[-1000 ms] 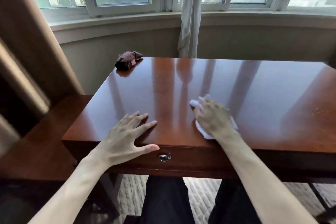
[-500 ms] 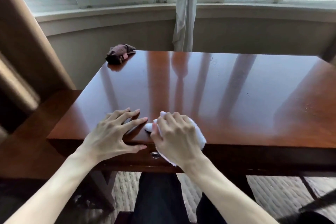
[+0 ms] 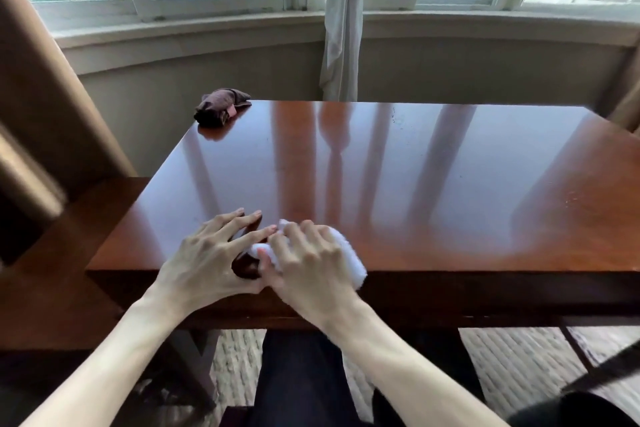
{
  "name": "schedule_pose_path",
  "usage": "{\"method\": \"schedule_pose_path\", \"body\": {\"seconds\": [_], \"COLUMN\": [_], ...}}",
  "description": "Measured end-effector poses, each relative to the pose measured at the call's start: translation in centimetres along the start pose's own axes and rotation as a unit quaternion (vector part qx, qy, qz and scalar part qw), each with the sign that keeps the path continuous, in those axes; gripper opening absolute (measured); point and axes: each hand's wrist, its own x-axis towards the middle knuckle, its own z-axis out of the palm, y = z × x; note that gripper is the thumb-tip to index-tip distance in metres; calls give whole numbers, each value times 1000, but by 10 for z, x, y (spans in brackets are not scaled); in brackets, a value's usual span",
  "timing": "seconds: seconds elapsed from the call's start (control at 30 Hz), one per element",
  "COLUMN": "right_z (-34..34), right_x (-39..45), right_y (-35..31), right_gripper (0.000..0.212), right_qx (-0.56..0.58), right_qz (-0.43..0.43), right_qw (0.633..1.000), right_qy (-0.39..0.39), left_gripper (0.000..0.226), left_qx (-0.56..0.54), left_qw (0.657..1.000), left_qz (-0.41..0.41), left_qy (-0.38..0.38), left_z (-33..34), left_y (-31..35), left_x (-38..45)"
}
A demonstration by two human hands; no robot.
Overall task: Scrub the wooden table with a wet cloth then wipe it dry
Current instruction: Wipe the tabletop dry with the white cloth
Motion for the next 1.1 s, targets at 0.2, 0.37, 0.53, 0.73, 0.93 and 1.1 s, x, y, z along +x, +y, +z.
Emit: {"method": "schedule_pose_path", "body": {"seconds": [0.2,0.37,0.53,0.73,0.93,1.1], "right_z": [-23,-12,23,38,90,183], "right_x": [-15,5,64,89,135,222], "right_y": [55,34,26,42,89,120], "right_gripper": [25,28,31,60,52,53], "right_qx": [-19,-47,82,118,137,114], "right_qz": [-14,85,68,-18,-54,10], "right_qw": [1000,995,975,935,927,929], "right_qy": [6,-38,-193,-335,-345,-352], "left_gripper": [86,85,77,48,63,75], "left_qx": [-7,0,-186,-1,28,2], "left_qw": [1000,1000,976,984,958,950], "left_qz": [-2,15,-78,-177,-274,-304], "left_qy": [-13,5,-81,-7,-83,-74], "left_z": [4,6,-16,-9,19,29], "left_y": [-5,-2,-18,-70,-119,-124], "left_x": [1,2,12,54,109,112]}}
